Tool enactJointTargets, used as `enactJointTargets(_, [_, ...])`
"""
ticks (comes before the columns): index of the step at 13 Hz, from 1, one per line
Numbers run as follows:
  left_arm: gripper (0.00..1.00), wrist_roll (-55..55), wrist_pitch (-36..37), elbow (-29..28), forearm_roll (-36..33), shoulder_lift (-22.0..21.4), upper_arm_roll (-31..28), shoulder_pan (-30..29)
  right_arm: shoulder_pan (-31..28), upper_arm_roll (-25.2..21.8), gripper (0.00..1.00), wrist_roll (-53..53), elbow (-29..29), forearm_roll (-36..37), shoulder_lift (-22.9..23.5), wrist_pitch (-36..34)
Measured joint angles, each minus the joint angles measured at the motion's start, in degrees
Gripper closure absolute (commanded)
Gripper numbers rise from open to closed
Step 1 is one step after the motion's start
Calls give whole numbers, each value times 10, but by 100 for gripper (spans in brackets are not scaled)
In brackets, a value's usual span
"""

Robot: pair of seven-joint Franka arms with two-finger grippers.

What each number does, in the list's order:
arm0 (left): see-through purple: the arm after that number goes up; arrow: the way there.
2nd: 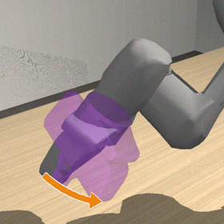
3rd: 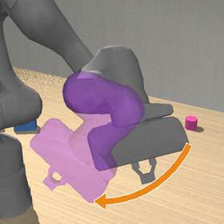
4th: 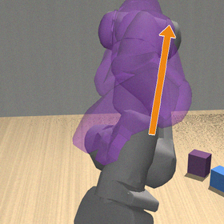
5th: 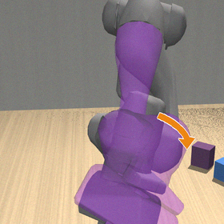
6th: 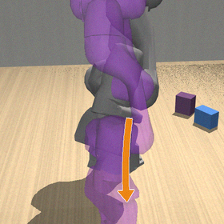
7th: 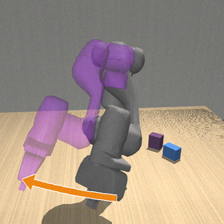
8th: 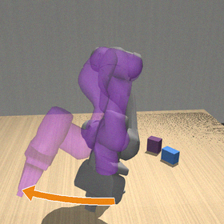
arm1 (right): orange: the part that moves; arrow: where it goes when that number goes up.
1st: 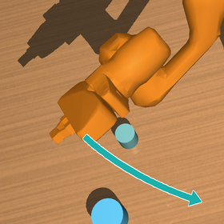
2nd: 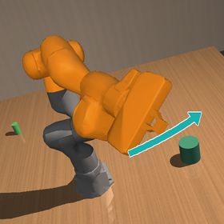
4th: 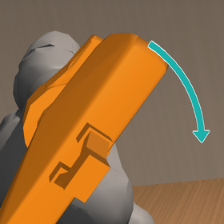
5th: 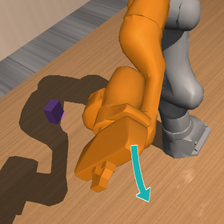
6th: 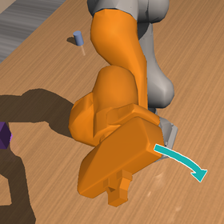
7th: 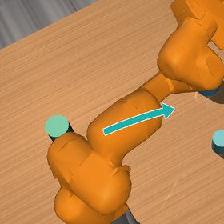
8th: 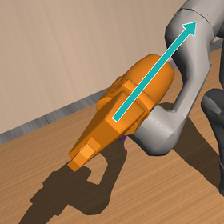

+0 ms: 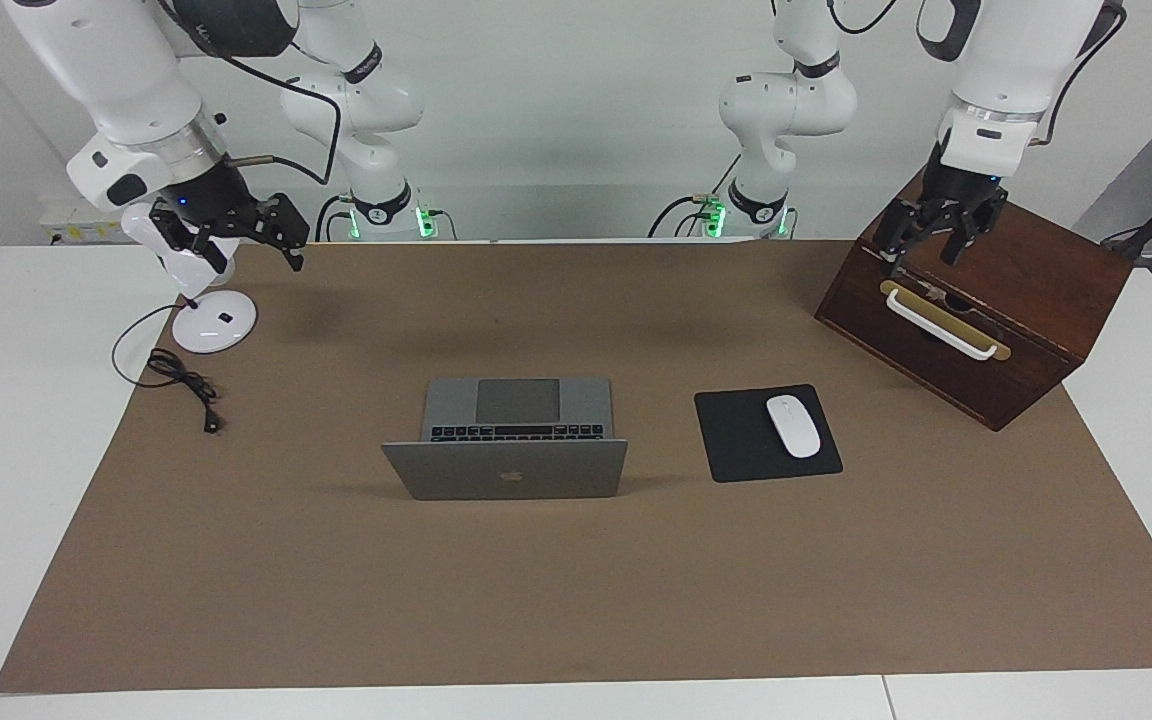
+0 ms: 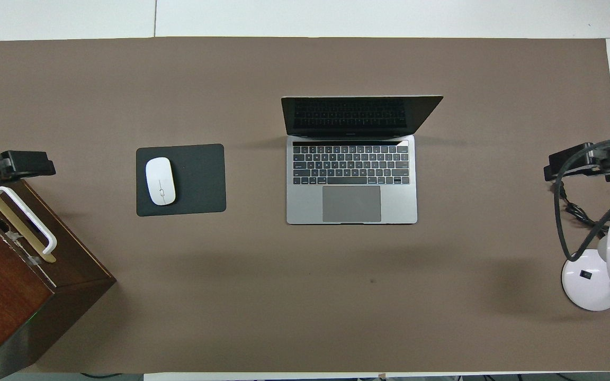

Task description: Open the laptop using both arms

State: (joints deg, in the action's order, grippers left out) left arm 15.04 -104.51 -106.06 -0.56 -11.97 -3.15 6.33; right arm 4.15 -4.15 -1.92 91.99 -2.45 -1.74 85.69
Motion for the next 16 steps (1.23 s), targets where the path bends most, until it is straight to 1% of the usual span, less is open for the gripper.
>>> enactJointTargets(3, [0, -18, 35, 50, 3, 28, 1, -7, 0, 1, 0, 0, 0, 0, -1, -10])
enactJointTargets(6, [0, -53, 97, 89, 3, 48, 1, -12, 0, 1, 0, 0, 0, 0, -6, -11])
enactJointTargets(9, [0, -103, 130, 97, 3, 65, 0, -16, 1, 7, 0, 0, 0, 0, -9, -9])
enactJointTargets(12, [0, -135, 132, 97, -3, 89, 0, -17, 4, 15, 0, 0, 3, 0, -3, 24])
enactJointTargets(14, [0, -140, 129, 98, -4, 102, 0, -17, 4, 13, 0, 0, 2, 0, 7, 30])
enactJointTargets(16, [0, -140, 129, 100, -3, 104, -1, -17, 4, 8, 0, 0, 2, 0, 12, 30])
